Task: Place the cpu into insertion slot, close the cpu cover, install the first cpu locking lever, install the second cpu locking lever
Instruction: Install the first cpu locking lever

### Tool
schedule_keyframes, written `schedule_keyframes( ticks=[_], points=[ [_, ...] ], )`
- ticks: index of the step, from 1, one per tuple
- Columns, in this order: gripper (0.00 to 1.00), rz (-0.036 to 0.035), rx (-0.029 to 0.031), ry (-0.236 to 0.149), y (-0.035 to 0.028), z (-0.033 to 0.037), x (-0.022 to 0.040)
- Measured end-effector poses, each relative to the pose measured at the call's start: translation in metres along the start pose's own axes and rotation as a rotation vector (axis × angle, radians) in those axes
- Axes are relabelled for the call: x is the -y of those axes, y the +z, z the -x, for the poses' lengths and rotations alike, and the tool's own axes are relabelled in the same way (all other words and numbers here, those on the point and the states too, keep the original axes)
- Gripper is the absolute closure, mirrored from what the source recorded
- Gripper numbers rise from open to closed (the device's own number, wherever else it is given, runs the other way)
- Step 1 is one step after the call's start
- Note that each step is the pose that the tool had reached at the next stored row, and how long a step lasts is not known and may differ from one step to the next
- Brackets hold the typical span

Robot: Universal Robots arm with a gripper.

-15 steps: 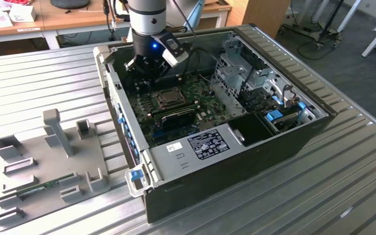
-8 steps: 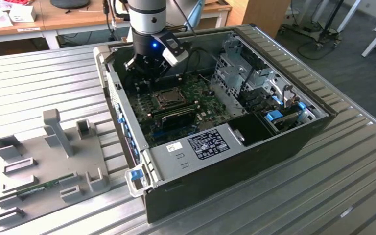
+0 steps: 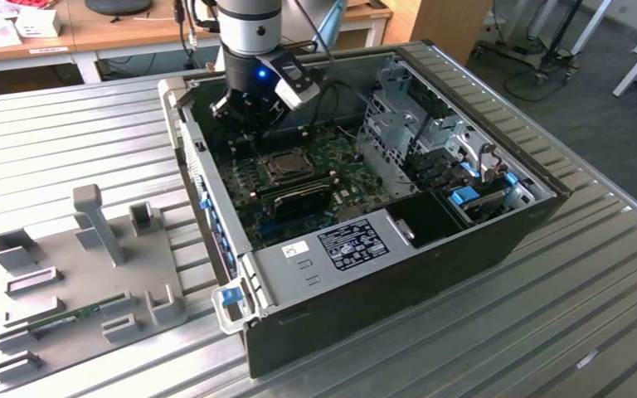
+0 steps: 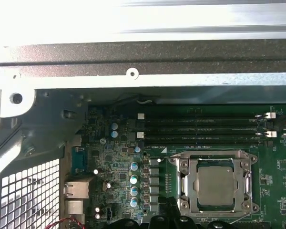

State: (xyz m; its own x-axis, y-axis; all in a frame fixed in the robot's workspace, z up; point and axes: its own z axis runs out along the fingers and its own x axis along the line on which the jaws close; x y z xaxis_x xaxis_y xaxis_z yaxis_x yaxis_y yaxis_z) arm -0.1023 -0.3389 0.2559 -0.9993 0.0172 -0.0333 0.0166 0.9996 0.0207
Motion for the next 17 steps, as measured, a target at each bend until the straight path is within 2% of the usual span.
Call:
schedule_keyframes(
  ticks=[6, 17],
  points=[
    [0.9, -0.0006, -0.0005, 0.0, -0.0014, 0.0, 0.0],
    [0.9, -0.0003, -0.0002, 0.0, -0.0114, 0.0004, -0.0002]
  ],
)
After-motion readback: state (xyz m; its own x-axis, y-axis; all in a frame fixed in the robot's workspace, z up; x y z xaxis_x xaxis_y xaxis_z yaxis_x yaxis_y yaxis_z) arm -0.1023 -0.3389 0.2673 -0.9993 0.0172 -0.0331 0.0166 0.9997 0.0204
